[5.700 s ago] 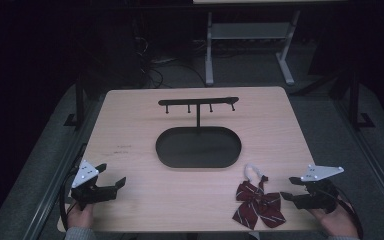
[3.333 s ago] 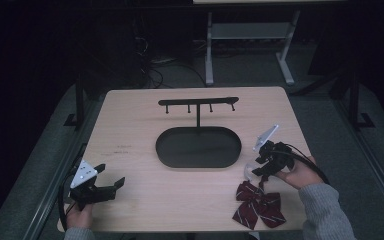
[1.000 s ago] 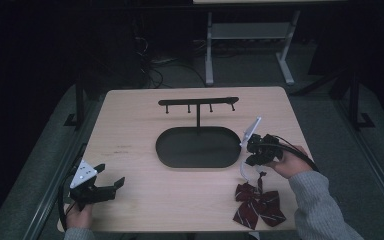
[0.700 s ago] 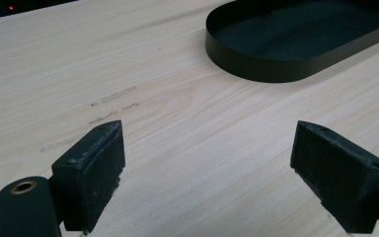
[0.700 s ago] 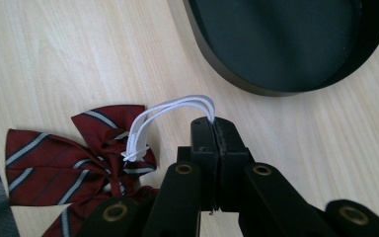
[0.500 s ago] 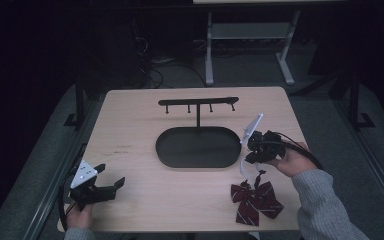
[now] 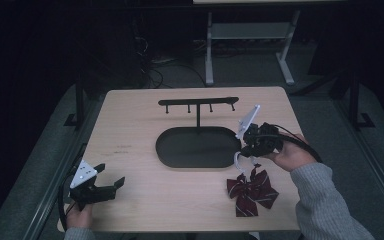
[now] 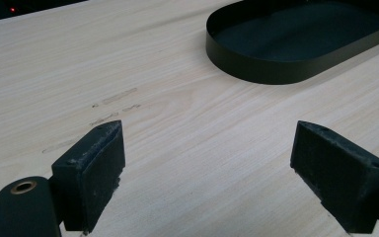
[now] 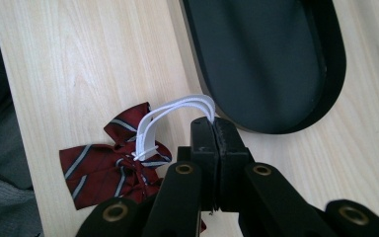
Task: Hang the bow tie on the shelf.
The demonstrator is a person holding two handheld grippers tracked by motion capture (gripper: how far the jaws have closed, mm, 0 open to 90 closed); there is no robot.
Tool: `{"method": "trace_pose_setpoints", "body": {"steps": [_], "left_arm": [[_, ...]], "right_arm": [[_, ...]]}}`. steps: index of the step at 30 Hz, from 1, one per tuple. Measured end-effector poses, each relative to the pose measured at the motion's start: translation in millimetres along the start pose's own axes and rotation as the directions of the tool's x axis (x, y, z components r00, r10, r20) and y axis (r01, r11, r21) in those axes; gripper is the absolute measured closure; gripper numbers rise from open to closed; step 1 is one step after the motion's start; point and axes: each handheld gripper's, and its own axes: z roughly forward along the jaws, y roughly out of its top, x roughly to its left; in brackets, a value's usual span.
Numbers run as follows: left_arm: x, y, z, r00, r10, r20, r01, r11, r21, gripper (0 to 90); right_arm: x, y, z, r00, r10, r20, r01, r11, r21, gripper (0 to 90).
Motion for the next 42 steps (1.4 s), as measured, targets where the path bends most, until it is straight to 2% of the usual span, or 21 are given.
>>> {"method": "trace_pose_setpoints", "body": {"steps": [22,29,42], "left_arm": [[1.5,-0.1,0.2,0.9999,-0.009,-0.006,0.009,0.9999,-0.006,13.1],[1.4,0.6,0.6,1.0,-0.001,-0.005,0.001,1.0,-0.001,13.1],[2.7,-0.5,-0.6,0.9999,-0.014,-0.007,0.014,0.9998,-0.013,13.1]], "right_arm": [[-4.1,34.5,-25.3,0.9982,-0.058,0.01,0.059,0.998,-0.024,88.3],[-7.3,43.9,-28.7,0.9979,-0.065,0.009,0.065,0.998,-0.025,88.3],[-17.1,70.7,-34.7,0.9957,-0.093,0.005,0.093,0.996,-0.018,88.3]]}}
